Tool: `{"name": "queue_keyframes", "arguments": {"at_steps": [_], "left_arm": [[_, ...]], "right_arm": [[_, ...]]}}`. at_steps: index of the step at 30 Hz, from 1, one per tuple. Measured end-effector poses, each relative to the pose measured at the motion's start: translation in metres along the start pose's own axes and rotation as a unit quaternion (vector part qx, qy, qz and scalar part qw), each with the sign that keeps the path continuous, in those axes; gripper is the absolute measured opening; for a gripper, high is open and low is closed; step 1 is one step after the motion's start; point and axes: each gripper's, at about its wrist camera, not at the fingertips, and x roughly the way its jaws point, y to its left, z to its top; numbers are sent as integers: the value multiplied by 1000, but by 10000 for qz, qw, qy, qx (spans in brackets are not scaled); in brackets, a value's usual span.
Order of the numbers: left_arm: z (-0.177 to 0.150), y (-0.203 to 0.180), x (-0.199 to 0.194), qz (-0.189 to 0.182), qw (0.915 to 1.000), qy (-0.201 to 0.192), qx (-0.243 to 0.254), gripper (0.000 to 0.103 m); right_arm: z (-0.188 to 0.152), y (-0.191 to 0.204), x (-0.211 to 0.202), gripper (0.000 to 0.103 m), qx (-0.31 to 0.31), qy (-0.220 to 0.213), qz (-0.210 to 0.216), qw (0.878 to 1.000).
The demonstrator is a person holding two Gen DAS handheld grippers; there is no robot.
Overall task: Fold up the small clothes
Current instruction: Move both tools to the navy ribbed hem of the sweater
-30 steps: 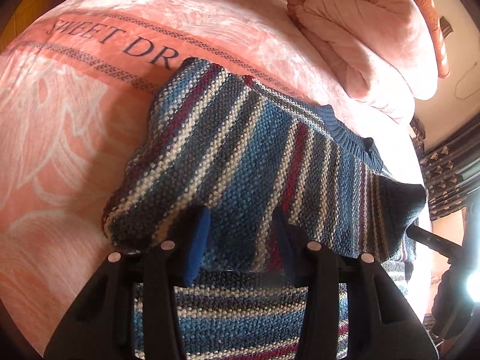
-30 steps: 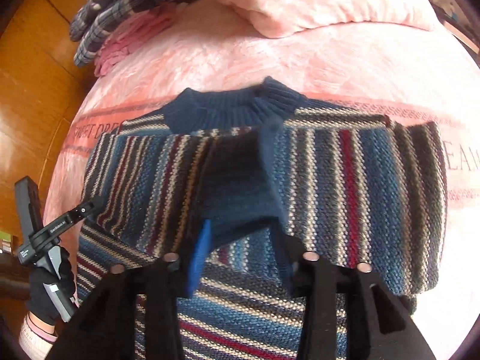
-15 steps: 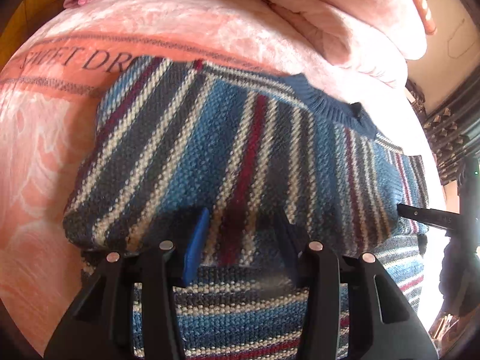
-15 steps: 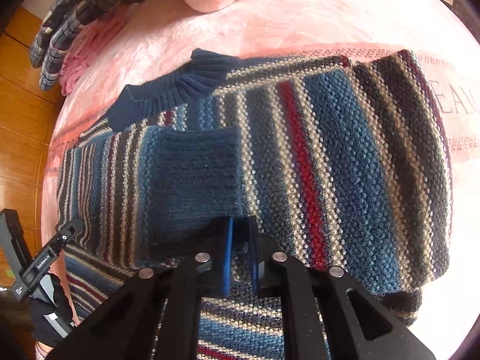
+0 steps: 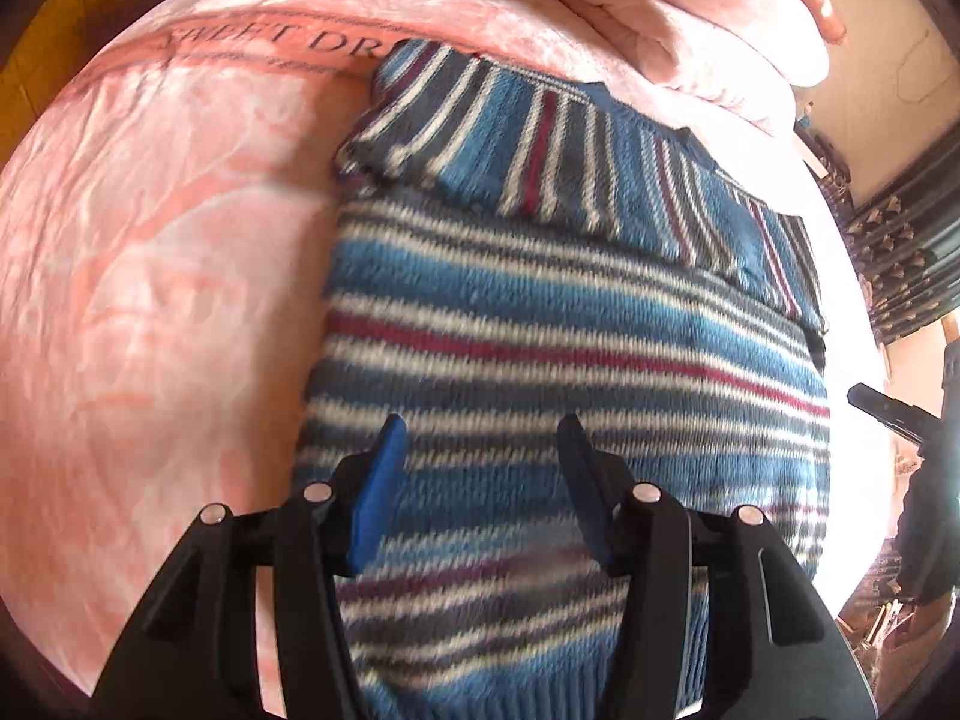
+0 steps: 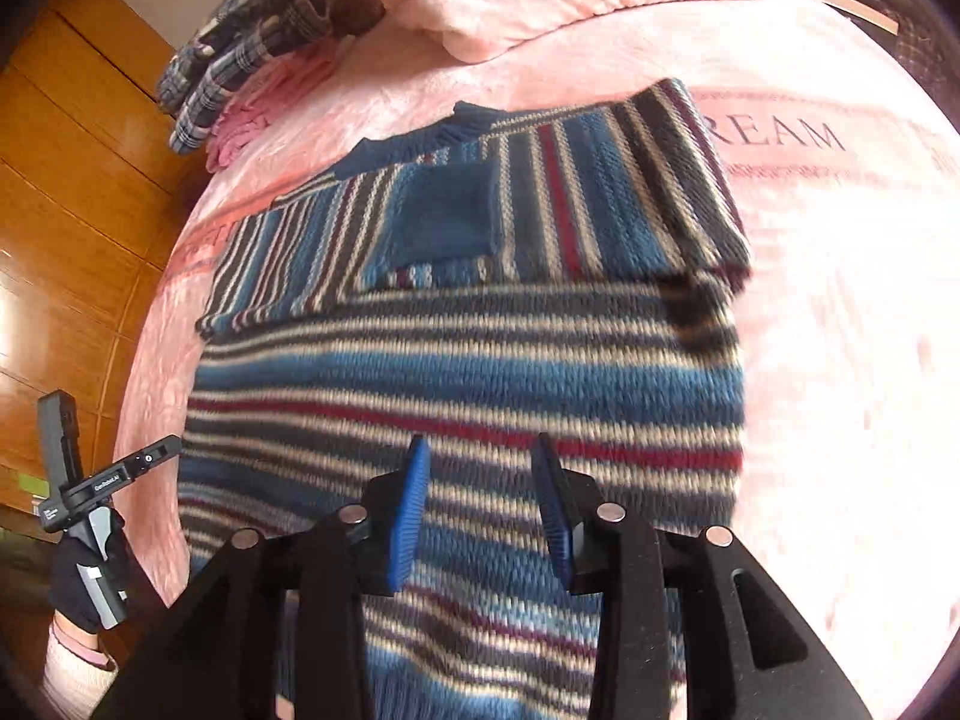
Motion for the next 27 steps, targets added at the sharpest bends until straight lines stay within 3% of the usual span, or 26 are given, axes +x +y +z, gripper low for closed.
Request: {"name": "queue_keyframes", "arguments": {"at_steps": [4,6,14,18,27], "left_arm": [[-54,26,-24,222,9993,262,-158,52],[-75,37,-31,239,9987,367,-277,53],[-132,42,-32,-72,9967,733,-338,53],[-142,37,-15,-226,9946,912,-439,53],[-144,25,-3,-247,9943,899,-520,53]], "right_arm": [[-66,-14,-33,42,81,73,-290,9995],[-96,-25,-43,44,321,132,-195,9992],[-186,-64,-39,47,1095,555,-172,9923],[-202,-70,-27,47,1246,684,-115,9898],[-195,-63,-12,49,1197,740,47,9900]]}}
